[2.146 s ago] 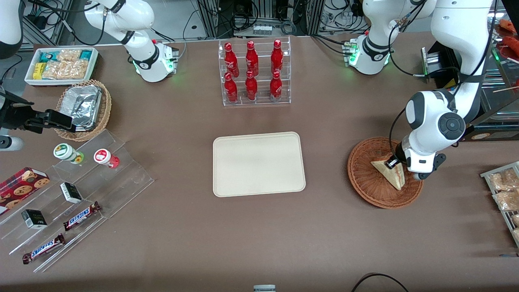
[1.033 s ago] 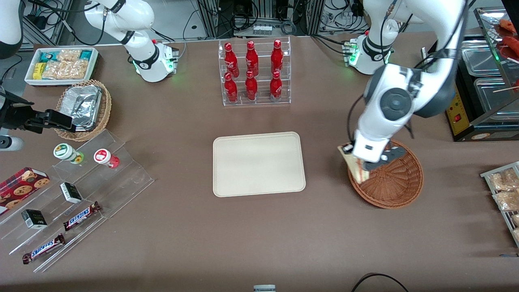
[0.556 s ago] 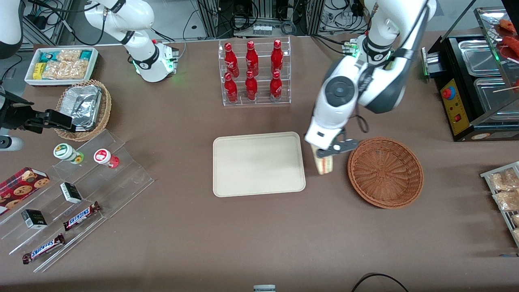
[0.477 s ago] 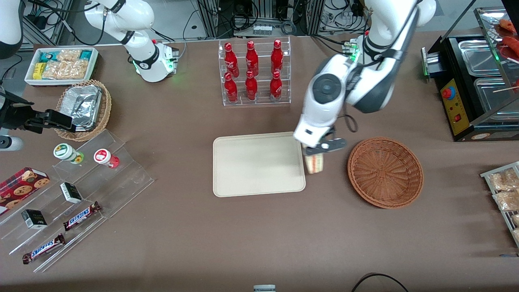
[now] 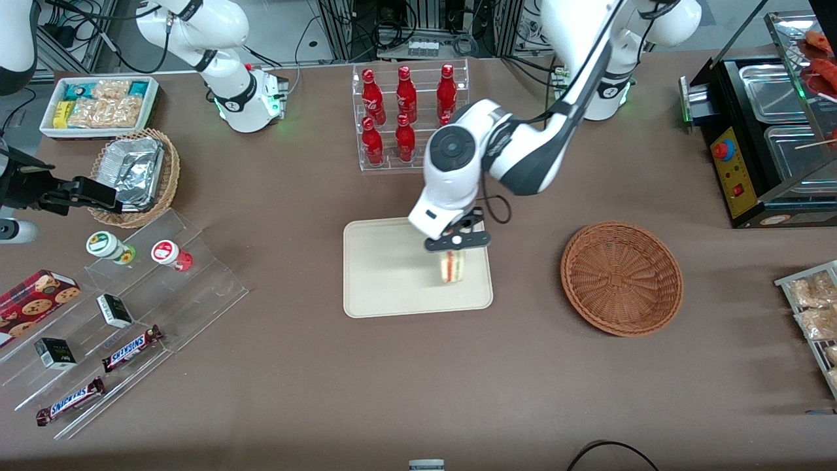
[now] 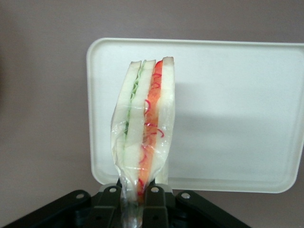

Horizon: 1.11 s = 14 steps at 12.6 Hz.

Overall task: Place sandwich from basket to tray
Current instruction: 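Lower the sandwich onto the tray with the left gripper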

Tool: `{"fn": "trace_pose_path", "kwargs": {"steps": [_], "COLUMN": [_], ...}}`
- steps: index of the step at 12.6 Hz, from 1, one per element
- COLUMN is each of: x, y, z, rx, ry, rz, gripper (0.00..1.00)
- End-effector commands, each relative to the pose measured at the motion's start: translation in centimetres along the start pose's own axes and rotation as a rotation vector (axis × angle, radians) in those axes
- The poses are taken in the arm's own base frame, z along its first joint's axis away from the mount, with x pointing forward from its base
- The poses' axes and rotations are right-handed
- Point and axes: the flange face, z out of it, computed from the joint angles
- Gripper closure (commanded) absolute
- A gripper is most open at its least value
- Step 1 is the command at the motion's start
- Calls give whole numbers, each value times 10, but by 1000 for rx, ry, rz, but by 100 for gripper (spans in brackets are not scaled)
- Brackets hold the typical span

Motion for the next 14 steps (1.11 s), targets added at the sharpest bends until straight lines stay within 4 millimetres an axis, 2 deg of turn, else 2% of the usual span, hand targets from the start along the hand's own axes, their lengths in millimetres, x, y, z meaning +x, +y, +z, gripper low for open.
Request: {"fn": "trace_pose_path", "kwargs": {"steps": [1, 3, 5, 11, 14], "x": [5, 13, 12, 15, 11], "y": [46, 61, 73, 86, 91], "z": [15, 27, 42, 68, 72], "rx": [18, 31, 49, 49, 54], "ry": [-19, -31, -41, -38, -37], "rz": [-43, -51, -54, -78, -72], "gripper": [100, 100, 100, 100, 100]}}
